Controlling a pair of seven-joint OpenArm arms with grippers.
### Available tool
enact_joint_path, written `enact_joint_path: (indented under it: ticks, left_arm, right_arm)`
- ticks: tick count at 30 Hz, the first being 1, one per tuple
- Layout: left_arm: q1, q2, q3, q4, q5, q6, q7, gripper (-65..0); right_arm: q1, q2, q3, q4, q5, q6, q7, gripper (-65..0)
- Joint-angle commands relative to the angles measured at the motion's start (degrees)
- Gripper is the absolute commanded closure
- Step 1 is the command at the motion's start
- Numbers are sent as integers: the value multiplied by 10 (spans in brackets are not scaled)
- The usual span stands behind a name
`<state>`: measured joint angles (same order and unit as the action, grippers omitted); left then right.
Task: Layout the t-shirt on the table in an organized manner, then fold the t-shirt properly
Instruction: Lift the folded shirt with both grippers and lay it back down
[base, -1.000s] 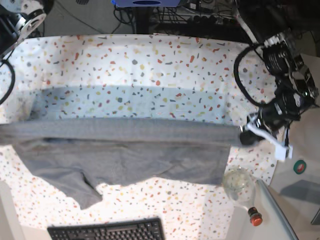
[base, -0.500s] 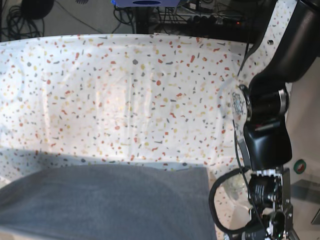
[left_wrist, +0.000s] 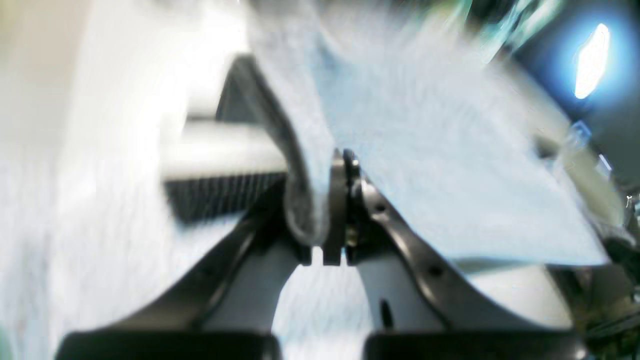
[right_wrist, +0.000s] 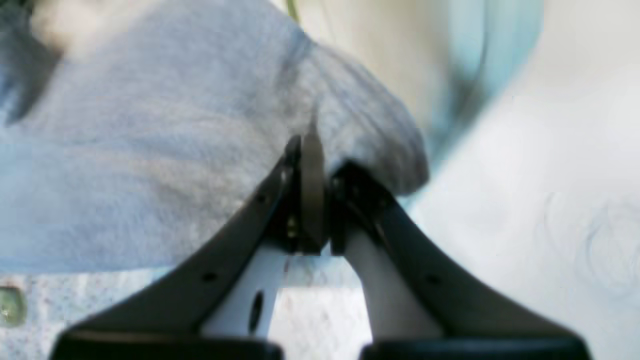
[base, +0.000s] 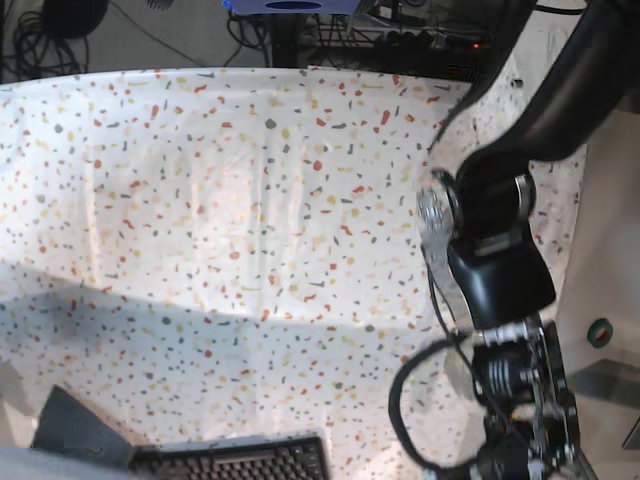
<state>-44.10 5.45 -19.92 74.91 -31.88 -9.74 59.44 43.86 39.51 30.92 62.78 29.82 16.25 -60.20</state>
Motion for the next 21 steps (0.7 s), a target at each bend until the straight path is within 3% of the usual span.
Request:
enact_joint_path:
  ticks: [1,6,12,17,21]
  left_arm:
    - [13,-7,-1,29,-3,-2,-11,0]
    - [209,-20,-6,44,-3,-4,-15,0]
    - [379,-45,-3,49,-3,-4,-94,0]
    - [482,-62,-7,84,-3,-5,-99,0]
    - [543,-66,-9,126,-3,-5,-100,0]
  right_arm:
    - [-19,11,31,27,7,4,15,0]
    - [-247,-61,131,41,7,15,63,0]
    - [-425,-149,137,18,5,60,176,0]
    - [-499,-178,133,-6,5,81,225,0]
    - [-517,-178,137,-17,4,86,237,0]
